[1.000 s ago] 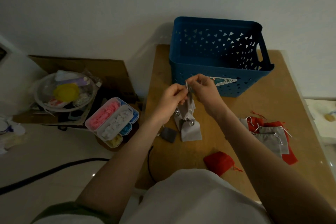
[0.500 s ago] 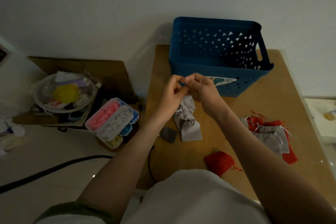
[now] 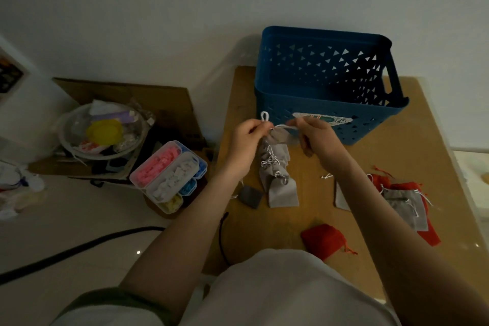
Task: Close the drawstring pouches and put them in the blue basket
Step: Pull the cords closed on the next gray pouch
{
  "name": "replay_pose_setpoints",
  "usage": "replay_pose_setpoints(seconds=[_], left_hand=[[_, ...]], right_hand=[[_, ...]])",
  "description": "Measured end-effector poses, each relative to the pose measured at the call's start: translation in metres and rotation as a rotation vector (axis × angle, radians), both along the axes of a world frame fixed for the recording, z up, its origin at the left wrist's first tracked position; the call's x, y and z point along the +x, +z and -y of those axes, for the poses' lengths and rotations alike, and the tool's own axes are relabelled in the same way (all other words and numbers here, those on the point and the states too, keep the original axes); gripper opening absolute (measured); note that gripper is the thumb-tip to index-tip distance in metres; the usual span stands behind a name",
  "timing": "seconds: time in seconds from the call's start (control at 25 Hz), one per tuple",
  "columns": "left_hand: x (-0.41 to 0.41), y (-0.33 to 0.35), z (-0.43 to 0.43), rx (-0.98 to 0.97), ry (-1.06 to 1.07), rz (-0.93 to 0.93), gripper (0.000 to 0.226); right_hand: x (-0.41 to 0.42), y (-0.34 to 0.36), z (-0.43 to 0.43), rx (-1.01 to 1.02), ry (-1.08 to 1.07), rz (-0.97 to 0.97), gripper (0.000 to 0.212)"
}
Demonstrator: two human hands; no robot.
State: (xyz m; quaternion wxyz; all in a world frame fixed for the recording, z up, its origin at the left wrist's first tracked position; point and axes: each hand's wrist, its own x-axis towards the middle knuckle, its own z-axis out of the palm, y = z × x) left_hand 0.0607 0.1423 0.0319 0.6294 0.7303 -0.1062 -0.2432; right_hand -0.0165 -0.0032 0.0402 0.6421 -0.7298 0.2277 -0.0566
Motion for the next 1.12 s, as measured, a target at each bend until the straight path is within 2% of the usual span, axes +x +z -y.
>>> replay_pose_setpoints(seconds=[0.12, 0.2, 0.28, 0.36, 0.52, 0.56, 0.64, 0.8, 0.88, 1.12], left_hand=[[0.001, 0.005, 0.001, -0.102, 0.062, -0.205, 0.013], [-0.001, 0.01, 0.004, -0.163, 0.039, -0.2, 0.014], [-0.002, 0.012, 0.003, -0.172, 0.015, -0.124, 0.015], [0.001, 0.009, 0.0, -0.04, -0.029, 0.077, 0.016], [0.009, 0.003, 0.004, 0.174, -0.03, 0.62, 0.011], [0.011, 0.003, 0.005, 0.205, -0.033, 0.717, 0.013], [0.013, 0.002, 0.007, 0.28, -0.054, 0.792, 0.017], [0.009, -0.002, 0.007, 0.627, -0.099, 0.698, 0.019], [0.005, -0.002, 0.009, 0.726, -0.163, 0.658, 0.02], [-0.006, 0.006, 0.014, 0.6, -0.23, 0.362, 0.022]], right_hand=[[-0.006, -0.009, 0.005, -0.231, 0.095, -0.128, 0.034], [-0.005, -0.01, 0.004, -0.329, 0.13, -0.175, 0.036], [-0.005, -0.008, 0.003, -0.3, 0.125, -0.172, 0.037], [-0.004, -0.005, 0.003, -0.136, 0.082, -0.133, 0.039], [-0.002, -0.002, 0.005, 0.166, 0.011, -0.06, 0.035], [-0.002, -0.003, 0.006, 0.201, 0.008, -0.05, 0.033], [-0.002, -0.004, 0.008, 0.235, 0.039, -0.072, 0.028], [-0.003, -0.004, 0.01, 0.311, 0.082, -0.116, 0.023], [-0.001, -0.006, 0.007, 0.304, 0.083, -0.104, 0.021], [-0.001, -0.013, -0.008, 0.141, 0.21, -0.028, 0.017]])
